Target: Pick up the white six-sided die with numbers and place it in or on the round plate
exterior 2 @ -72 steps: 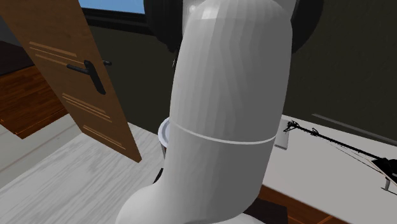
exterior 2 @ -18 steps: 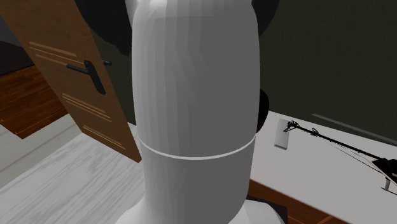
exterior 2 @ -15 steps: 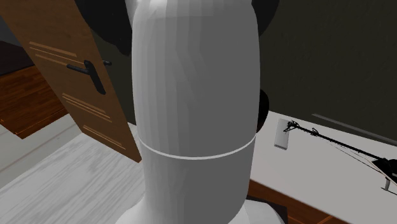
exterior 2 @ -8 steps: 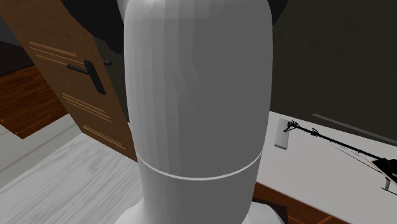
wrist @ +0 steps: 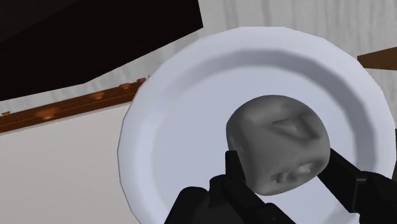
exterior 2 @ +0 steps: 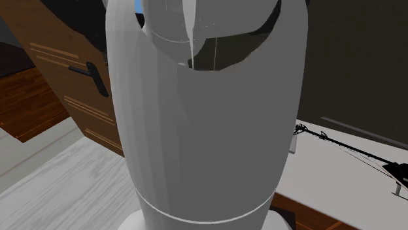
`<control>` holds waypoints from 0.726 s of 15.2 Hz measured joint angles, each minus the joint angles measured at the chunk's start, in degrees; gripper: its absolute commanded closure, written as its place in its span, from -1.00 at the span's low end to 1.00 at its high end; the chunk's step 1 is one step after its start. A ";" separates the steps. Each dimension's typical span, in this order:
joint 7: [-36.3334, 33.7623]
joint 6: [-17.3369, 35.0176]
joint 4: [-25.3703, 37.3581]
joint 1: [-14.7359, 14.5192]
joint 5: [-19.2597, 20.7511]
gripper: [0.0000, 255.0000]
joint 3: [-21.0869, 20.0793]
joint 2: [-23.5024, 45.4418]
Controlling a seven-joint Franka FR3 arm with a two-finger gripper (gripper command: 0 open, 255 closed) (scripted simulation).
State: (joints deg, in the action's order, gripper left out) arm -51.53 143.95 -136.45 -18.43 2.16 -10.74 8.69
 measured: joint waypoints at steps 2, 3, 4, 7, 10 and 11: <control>0.33 -1.31 0.10 0.09 -0.43 1.00 -0.10 -1.23; 0.95 -1.75 0.75 0.44 -0.41 1.00 0.16 -1.01; 1.86 -2.63 2.07 0.96 -0.38 1.00 0.56 -0.57; 3.32 -2.58 4.89 1.91 0.20 1.00 1.49 2.35; 3.27 -0.65 5.08 1.97 0.78 1.00 1.82 4.53; 3.28 -0.03 4.98 1.99 0.92 1.00 1.92 5.07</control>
State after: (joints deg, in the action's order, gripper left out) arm -48.26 143.92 -131.47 -16.43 3.09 -8.82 13.76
